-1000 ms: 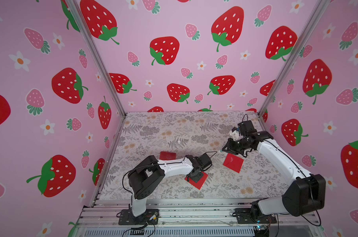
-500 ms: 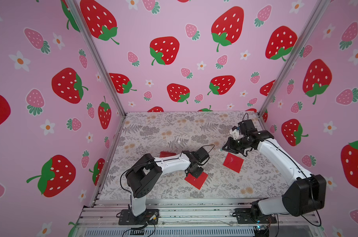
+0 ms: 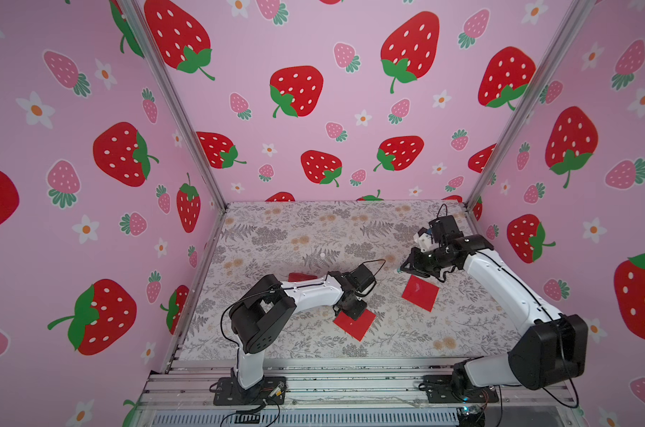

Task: Seal the envelope with a glue stick
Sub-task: Seal the envelope at the center of the board.

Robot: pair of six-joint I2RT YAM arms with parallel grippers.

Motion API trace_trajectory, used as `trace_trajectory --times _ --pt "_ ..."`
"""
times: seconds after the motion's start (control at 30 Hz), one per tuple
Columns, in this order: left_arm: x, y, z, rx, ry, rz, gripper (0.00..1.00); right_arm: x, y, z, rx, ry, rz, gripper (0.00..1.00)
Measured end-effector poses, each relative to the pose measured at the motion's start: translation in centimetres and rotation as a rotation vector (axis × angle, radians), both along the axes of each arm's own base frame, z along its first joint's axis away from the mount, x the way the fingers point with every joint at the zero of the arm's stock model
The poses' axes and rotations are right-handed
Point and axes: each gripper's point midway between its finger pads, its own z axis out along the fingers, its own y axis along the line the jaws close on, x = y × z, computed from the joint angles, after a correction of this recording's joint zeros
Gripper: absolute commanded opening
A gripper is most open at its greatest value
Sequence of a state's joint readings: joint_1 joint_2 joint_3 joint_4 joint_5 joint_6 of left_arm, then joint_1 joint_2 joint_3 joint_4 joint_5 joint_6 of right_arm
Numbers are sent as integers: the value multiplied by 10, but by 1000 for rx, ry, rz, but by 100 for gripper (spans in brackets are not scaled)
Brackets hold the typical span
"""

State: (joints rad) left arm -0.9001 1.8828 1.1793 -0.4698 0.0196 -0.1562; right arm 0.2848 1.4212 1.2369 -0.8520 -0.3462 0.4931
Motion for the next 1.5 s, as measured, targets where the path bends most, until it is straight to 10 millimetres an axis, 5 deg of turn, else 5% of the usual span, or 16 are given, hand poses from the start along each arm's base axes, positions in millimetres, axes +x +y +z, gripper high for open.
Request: trace_trajectory --times 0.27,0.53,0.93,1.17,1.37,1.5 --pt "-1 3 6 -8 -9 1 4 -1 0 -1 -1 5 0 0" --pt "3 -1 34 -53 -44 2 5 -1 0 0 -1 5 0 0" --pt "-5 9 1 13 16 17 5 -1 0 -1 -1 5 0 0" --pt "-5 7 0 -8 13 34 5 -1 0 -1 -1 5 0 0" --pt "-7 9 5 0 4 26 17 -1 0 -1 -1 6 0 0" --pt "-11 12 29 -30 -24 18 25 -1 0 -1 -1 6 0 0"
